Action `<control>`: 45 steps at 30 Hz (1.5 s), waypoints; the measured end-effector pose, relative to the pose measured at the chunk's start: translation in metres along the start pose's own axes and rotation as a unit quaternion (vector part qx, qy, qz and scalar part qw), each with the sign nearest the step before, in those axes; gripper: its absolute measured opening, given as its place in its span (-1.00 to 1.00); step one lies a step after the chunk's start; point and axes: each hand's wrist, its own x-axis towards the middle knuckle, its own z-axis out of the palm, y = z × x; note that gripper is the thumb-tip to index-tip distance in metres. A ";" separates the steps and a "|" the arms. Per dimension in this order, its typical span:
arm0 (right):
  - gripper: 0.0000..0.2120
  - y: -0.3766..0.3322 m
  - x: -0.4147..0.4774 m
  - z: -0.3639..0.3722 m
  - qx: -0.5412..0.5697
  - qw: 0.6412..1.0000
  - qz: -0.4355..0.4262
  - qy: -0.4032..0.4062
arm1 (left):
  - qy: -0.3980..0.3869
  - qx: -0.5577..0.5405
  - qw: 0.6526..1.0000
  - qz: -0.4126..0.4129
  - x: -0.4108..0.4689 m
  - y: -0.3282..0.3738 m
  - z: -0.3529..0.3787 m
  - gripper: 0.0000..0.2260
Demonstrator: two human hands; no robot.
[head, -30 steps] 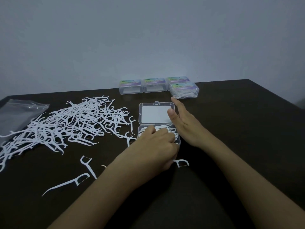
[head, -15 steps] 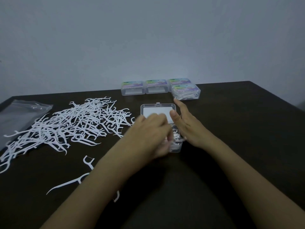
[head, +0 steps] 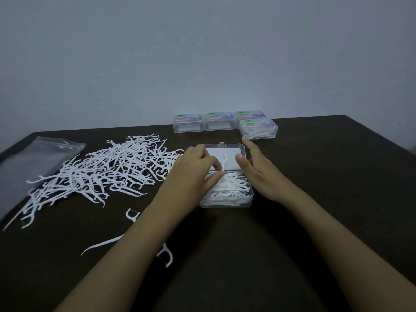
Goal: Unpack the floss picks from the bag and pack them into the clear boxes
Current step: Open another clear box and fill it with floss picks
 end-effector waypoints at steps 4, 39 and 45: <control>-0.57 -0.005 -0.003 -0.003 0.011 0.996 -0.036 0.079 | -0.026 -0.022 0.999 -0.011 -0.003 -0.003 0.003 -0.75; -0.94 -0.017 -0.022 -0.013 -0.043 0.994 -0.100 -0.013 | -0.091 -0.201 0.974 -0.058 -0.013 -0.004 -0.009 -0.71; -0.95 -0.027 -0.029 -0.007 -0.063 0.986 -0.156 0.023 | -0.041 -0.321 0.941 -0.100 -0.023 -0.012 -0.019 -0.72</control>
